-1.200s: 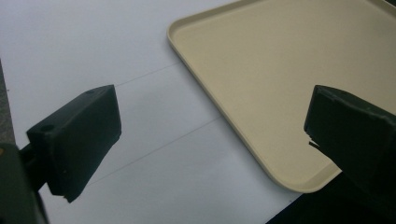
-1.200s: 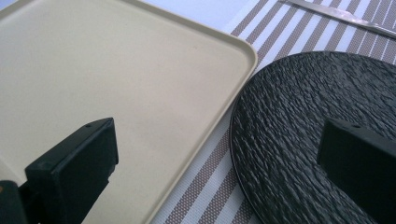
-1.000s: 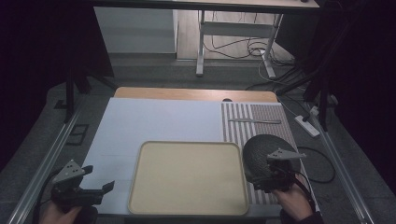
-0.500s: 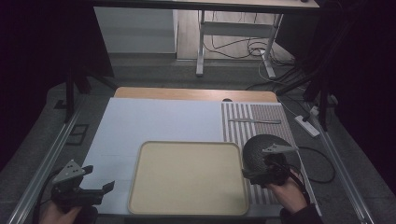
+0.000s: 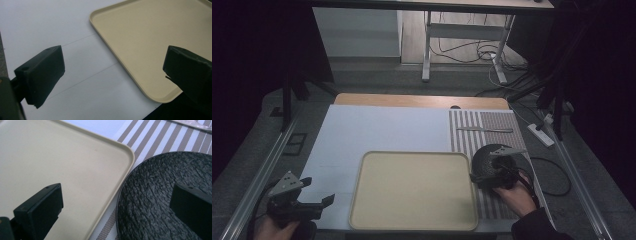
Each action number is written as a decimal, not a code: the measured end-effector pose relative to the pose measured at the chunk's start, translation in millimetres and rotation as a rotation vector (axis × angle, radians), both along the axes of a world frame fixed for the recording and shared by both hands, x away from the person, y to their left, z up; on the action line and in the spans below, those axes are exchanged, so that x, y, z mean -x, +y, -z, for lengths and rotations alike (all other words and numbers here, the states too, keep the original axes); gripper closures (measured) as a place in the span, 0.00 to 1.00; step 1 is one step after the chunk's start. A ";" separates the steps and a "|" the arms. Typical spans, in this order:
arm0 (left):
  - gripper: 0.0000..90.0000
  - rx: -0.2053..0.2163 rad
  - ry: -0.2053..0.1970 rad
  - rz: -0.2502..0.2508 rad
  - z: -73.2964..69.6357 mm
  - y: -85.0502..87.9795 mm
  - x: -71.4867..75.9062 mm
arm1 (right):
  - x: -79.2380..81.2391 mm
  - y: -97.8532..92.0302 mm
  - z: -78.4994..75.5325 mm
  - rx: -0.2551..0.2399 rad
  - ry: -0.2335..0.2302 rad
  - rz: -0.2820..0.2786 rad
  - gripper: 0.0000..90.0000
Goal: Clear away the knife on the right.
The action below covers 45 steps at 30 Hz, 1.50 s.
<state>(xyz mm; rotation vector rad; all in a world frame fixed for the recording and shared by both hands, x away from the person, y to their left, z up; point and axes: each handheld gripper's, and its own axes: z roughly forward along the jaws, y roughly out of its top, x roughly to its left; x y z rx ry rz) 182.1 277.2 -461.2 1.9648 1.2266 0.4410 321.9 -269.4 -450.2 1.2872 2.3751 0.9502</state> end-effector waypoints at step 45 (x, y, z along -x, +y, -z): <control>0.04 -0.004 0.002 0.003 0.2 -0.7 -0.4 | -79.9 -9.6 13.7 0.081 0.019 0.092 0.00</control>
